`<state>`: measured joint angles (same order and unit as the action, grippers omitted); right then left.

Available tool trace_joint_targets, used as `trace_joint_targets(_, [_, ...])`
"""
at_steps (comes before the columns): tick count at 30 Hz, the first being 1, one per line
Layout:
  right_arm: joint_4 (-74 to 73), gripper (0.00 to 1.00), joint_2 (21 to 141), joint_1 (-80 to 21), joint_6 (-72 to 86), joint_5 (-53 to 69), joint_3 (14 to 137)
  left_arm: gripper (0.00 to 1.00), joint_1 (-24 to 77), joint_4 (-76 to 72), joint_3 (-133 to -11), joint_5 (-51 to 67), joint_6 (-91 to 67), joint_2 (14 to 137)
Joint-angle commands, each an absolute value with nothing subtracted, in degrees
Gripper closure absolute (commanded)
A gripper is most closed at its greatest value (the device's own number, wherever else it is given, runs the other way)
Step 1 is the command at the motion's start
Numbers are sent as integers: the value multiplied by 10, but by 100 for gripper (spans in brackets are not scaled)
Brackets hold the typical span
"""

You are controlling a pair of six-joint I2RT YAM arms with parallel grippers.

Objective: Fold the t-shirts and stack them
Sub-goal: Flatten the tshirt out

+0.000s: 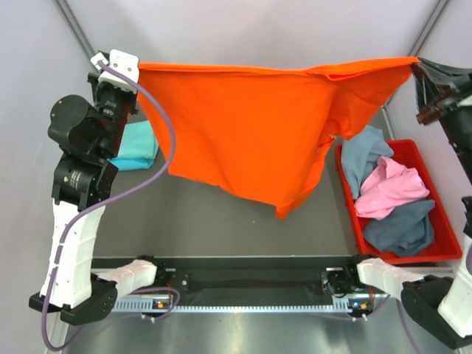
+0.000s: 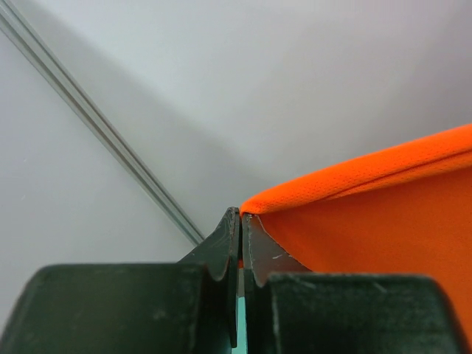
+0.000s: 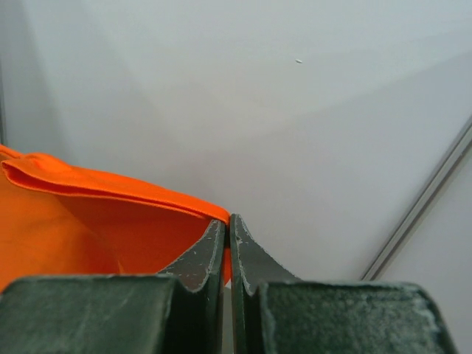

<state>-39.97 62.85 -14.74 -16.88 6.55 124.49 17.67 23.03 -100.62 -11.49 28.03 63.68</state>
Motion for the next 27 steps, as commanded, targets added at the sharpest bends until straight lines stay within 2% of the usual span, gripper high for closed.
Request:
trace_joint_targets(1, [-411, 100, 601, -127, -148, 72, 1243, 100, 173, 254, -1058, -122, 247, 640])
trace_joint_targets(17, [-453, 100, 570, -59, -111, 132, 1283, 100, 167, 310, -1049, -87, 240, 589])
trace_joint_targets(23, [-391, 100, 570, -59, -117, 155, 1133, 100, 167, 312, -937, -66, 239, 588])
trace_joint_targets(27, [-331, 100, 571, -59, -125, 166, 1013, 100, 167, 257, -773, -72, 248, 567])
